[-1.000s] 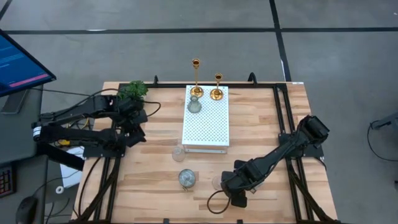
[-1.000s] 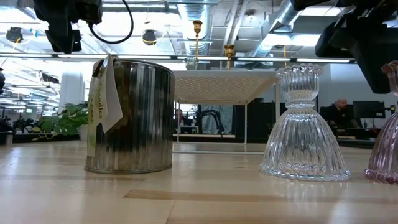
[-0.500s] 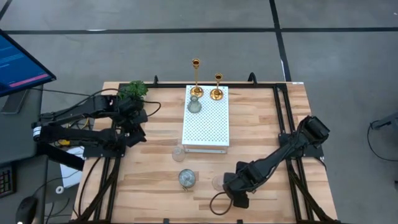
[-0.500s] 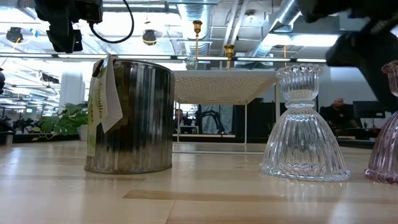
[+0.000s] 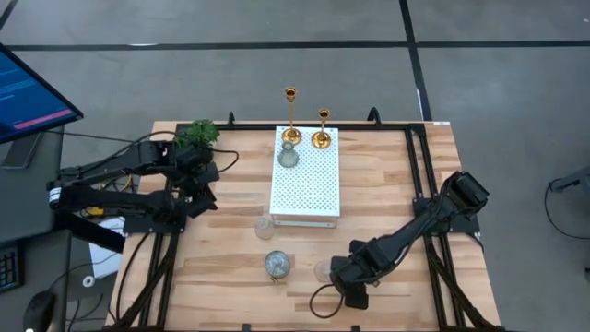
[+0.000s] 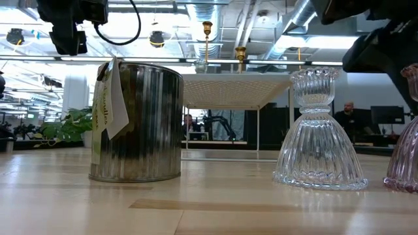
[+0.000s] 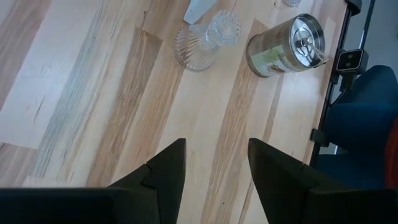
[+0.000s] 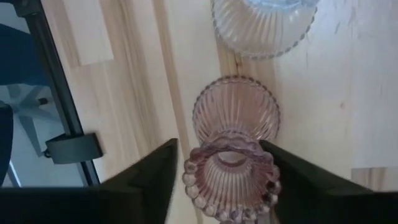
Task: Pick & Place candle stick holders
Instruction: Put the pink glass candle holder on the shelf
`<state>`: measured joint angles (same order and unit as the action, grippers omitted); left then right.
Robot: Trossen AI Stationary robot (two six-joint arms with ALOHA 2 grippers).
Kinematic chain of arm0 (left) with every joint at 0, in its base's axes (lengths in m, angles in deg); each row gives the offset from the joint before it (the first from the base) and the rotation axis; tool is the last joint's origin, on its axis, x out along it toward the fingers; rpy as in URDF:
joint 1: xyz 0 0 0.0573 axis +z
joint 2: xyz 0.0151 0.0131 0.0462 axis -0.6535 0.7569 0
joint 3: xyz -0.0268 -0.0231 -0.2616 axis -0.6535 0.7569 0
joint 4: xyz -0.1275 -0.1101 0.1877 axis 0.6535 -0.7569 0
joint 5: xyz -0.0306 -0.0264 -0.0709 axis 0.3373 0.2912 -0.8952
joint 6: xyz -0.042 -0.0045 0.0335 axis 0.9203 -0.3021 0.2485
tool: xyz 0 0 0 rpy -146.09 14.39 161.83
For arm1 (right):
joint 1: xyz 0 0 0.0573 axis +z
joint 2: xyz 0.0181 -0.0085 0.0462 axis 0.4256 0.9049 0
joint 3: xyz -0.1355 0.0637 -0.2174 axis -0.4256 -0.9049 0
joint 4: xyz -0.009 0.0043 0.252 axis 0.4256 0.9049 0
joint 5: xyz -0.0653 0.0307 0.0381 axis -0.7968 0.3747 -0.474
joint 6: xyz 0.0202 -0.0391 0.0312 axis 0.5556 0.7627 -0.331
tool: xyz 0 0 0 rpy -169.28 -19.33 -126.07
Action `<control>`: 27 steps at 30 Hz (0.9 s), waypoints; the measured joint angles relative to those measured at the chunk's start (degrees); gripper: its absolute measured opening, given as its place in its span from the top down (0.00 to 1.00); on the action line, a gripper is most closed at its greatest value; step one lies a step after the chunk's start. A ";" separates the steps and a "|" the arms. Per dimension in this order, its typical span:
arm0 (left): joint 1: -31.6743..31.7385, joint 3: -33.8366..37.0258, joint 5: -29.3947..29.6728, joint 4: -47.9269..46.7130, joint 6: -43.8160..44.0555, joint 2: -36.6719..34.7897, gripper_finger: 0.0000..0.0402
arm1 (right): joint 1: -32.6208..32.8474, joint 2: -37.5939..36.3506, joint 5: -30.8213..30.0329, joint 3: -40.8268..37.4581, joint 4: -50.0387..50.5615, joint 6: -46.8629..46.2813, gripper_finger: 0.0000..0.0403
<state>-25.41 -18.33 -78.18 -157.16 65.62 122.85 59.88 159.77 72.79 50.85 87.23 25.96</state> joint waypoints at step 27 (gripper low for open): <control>0.02 0.00 1.06 0.80 0.00 0.00 0.57 | -7.78 -18.02 2.96 0.30 11.53 -2.27 0.62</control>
<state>-25.39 -18.33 -77.11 -156.36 65.62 122.85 52.10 141.75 75.74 51.16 98.76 23.69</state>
